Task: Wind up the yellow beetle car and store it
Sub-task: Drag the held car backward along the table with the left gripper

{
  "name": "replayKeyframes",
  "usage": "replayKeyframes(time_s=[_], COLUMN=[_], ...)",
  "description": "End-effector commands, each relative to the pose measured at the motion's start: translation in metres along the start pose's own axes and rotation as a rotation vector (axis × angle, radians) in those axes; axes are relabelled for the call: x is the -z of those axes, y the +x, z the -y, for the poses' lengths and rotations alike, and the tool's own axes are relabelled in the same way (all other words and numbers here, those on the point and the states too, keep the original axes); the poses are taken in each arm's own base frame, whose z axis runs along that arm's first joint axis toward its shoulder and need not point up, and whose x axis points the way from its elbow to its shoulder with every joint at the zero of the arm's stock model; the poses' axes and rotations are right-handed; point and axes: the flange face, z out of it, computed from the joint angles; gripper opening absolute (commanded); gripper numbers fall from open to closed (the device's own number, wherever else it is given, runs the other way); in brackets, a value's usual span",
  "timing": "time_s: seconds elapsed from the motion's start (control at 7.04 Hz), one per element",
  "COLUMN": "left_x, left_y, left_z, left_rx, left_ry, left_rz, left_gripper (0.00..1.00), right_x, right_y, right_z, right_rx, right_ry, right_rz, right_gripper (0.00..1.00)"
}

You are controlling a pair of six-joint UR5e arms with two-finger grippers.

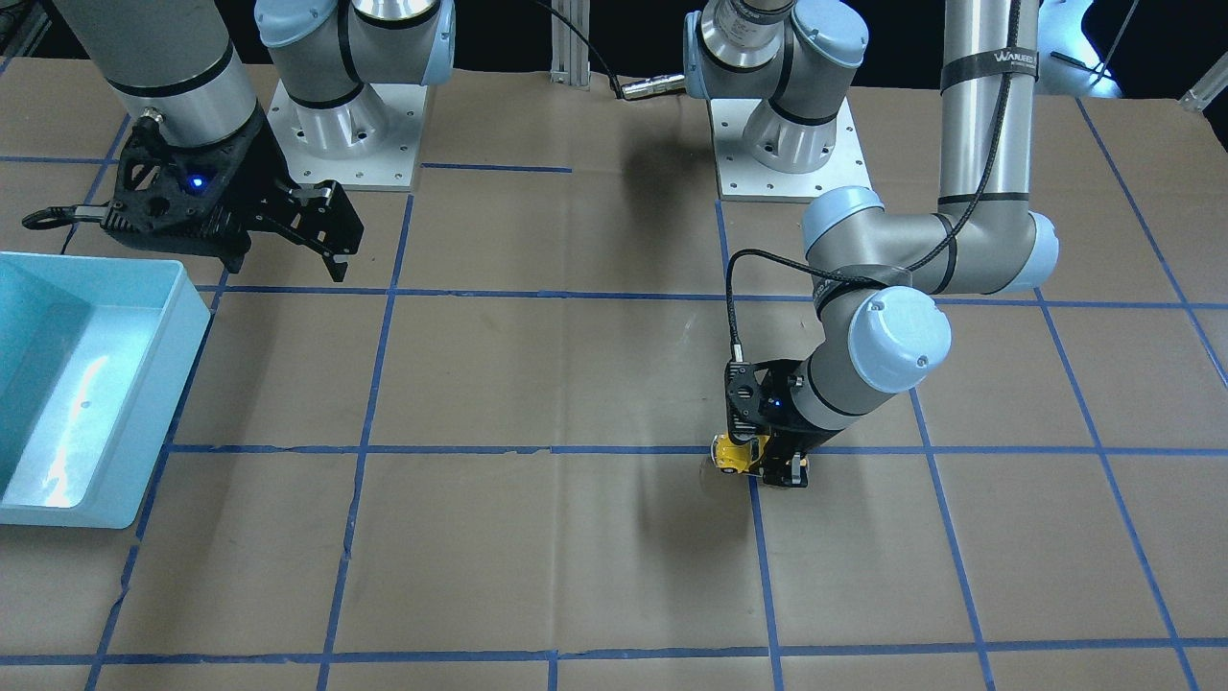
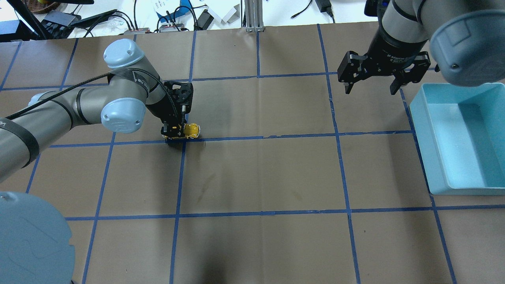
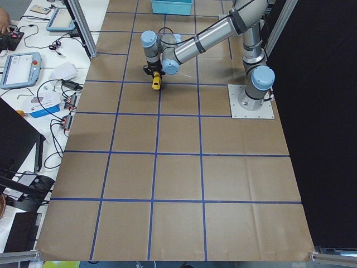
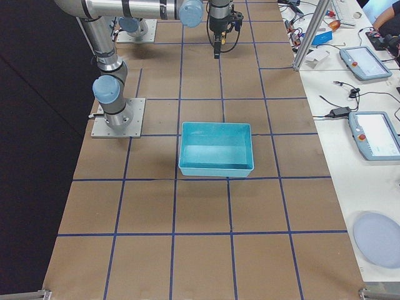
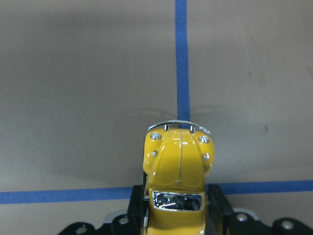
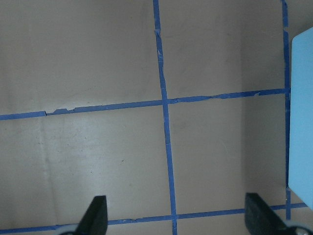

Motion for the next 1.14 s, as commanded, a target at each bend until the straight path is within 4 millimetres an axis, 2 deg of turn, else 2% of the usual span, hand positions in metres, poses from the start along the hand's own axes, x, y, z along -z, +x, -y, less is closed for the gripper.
replayKeyframes(time_s=[0.0,0.57,0.99], left_x=[-0.006,-0.007,-0.008], left_y=[-0.002,-0.003,-0.006], left_z=[-0.001,-0.002,-0.023], left_rx=[-0.001,0.001,0.033], left_ry=[-0.006,-0.014,-0.011], left_rz=[-0.007,-0.006,-0.005], left_gripper=[0.25,0.25,0.25], right_x=[-0.001,-0.001,-0.001], right_y=[0.0,0.001,-0.001], right_z=[0.0,0.0,-0.001], right_rx=[0.001,-0.001,0.002], right_ry=[-0.003,-0.003,-0.003], right_rz=[0.0,0.003,0.003], right_gripper=[1.0,1.0,1.0])
